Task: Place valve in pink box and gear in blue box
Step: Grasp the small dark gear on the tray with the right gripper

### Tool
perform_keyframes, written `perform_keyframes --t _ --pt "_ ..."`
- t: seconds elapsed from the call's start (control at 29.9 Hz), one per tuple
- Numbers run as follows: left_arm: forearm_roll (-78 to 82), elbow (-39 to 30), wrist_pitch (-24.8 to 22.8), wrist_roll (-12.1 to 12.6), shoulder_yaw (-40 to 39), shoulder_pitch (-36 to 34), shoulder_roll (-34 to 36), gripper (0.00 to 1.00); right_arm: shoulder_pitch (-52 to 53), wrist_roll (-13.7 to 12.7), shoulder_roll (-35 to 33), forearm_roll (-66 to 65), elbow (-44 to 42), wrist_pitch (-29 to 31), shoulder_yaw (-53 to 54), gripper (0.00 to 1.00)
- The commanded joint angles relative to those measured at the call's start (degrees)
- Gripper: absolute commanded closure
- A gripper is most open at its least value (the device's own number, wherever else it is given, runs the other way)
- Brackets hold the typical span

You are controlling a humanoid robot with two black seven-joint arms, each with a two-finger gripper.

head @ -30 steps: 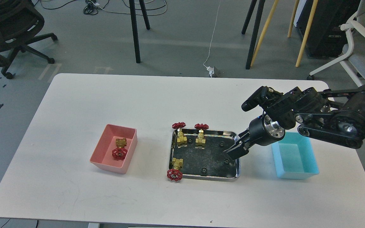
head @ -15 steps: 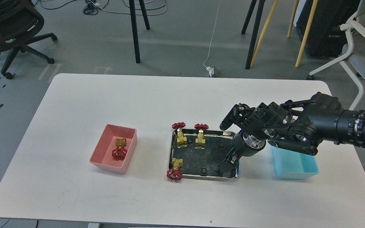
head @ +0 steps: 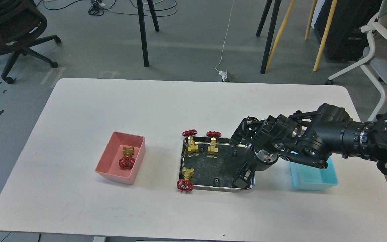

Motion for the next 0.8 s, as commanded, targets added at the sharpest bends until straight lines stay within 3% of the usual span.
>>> perform_keyframes --t 0.0,0.53,0.77 --pt "0.0 0.2 0.0 -0.1 0.0 0.0 -0.1 0.01 0.0 0.0 0.3 0.0 -0.7 0.0 0.0 0.34" --pt "0.0 1.5 -0.2 -0.2 0.0 -0.7 0.0 0.01 0.2 -0.3 4.3 0.0 -2.7 0.0 0.0 0.56" --pt "0.0 1.6 -0.2 -0.2 0.0 -0.7 0.0 0.01 0.5 -0.3 4.3 0.1 -2.2 0.0 0.0 0.61"
